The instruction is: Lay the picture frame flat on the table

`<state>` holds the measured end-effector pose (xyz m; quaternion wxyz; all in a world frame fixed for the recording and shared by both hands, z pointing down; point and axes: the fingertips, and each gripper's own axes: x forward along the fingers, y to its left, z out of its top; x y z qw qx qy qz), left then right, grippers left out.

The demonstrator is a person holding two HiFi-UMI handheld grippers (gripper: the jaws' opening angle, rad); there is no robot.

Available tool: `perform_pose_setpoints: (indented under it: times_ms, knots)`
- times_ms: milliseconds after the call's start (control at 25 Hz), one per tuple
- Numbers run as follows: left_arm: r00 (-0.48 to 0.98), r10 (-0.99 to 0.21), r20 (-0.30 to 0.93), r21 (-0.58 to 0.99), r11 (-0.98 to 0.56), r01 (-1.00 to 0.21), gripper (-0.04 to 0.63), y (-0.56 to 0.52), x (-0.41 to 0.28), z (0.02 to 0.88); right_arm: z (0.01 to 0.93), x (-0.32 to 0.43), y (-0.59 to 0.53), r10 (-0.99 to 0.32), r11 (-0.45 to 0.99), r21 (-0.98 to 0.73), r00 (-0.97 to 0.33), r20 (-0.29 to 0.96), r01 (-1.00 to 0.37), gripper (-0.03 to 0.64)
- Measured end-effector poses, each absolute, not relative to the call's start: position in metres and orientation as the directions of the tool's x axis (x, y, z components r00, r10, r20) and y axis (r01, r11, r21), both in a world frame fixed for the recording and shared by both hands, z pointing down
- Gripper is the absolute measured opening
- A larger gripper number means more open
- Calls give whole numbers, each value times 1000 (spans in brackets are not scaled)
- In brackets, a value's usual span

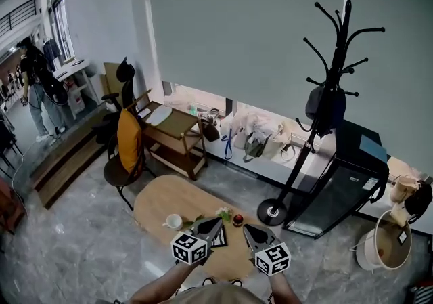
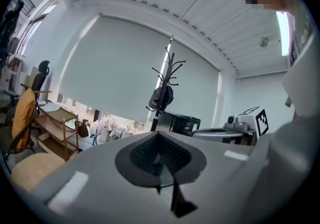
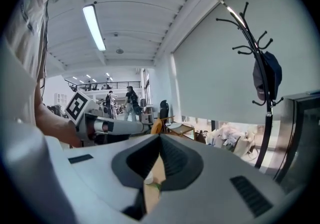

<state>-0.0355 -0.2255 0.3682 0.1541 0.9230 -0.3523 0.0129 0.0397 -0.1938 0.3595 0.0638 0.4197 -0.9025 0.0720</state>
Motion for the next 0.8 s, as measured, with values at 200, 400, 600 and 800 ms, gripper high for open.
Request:
perform_pose_setpoints:
  times_ms: [200,400,600,800]
  knots:
    - [695,-713,97,230,-663,-713,6,-230,-53,350,333,41,-201,-755,639,-97,-646,113,-763,4]
    - [681,-727,92,220,-652,-726,6,-243,-53,339,314,49,-213,-774,625,-51,-627,90,-779,4]
    - [683,-723,107,213,-654,-726,6,-251,-54,339,316,50,-214,-781,613,-61,-616,98,-787,3]
    - [690,-714,122,185,-666,-722,6,-253,-53,341,315,39,-218,-776,623,-4,-619,119,-782,3]
